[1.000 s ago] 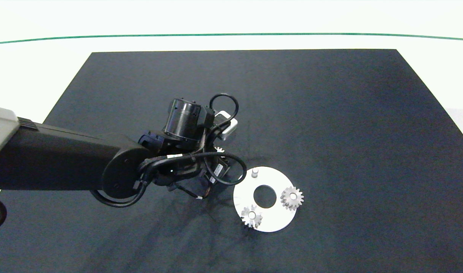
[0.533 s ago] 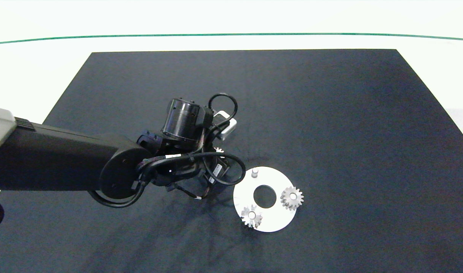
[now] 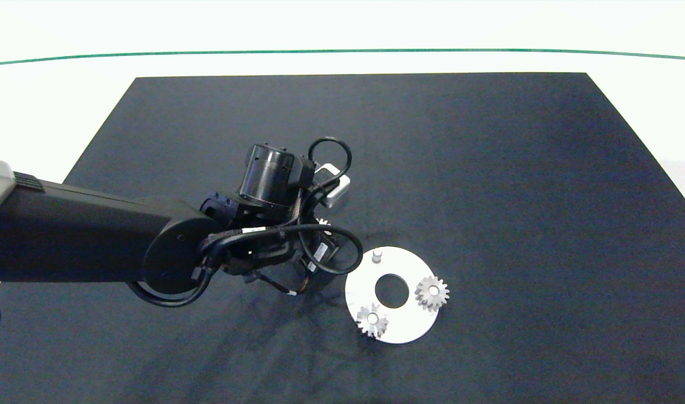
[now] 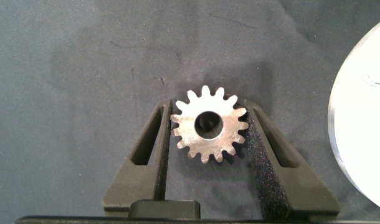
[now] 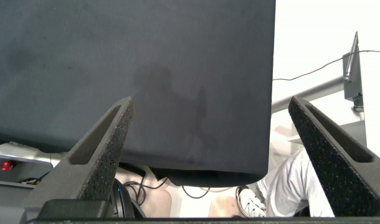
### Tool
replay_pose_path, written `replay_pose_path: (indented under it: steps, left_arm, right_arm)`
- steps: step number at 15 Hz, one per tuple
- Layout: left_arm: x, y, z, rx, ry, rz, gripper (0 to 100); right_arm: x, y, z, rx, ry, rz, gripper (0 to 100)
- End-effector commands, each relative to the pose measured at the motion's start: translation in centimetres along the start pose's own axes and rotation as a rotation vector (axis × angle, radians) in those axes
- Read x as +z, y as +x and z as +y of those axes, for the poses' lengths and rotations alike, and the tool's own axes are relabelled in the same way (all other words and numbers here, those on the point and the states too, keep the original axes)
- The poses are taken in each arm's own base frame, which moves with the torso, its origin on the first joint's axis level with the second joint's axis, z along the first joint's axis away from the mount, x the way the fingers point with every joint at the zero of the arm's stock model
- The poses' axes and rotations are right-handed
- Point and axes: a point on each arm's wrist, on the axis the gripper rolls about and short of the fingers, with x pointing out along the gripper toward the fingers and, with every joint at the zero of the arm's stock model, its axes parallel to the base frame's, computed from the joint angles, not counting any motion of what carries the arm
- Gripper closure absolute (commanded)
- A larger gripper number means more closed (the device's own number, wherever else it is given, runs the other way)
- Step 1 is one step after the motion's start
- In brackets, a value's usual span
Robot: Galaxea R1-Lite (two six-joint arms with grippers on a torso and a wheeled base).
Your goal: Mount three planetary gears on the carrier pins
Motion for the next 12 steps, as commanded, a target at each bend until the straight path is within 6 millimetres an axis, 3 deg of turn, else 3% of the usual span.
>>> replay_pose_path:
  steps: [1,8,12]
  left_arm:
    - [0.5,-1.0,0.1,0.004,0.000,-0.024,87]
    - [2.1,-4.1,-1.5,-0.046,0.031,-0.071,87]
    - [2.2,-5.6,-4.7,-0.109,0.067,-0.082,87]
  right_arm:
    - [-0.1,0.0,0.0,0.002,-0.004,0.004,0]
    - [-0.1,0.0,0.0,0.001,-0.002,0.000,0]
    - [-0.1,-0.1,-0.1,0.003,-0.002,-0.002,0]
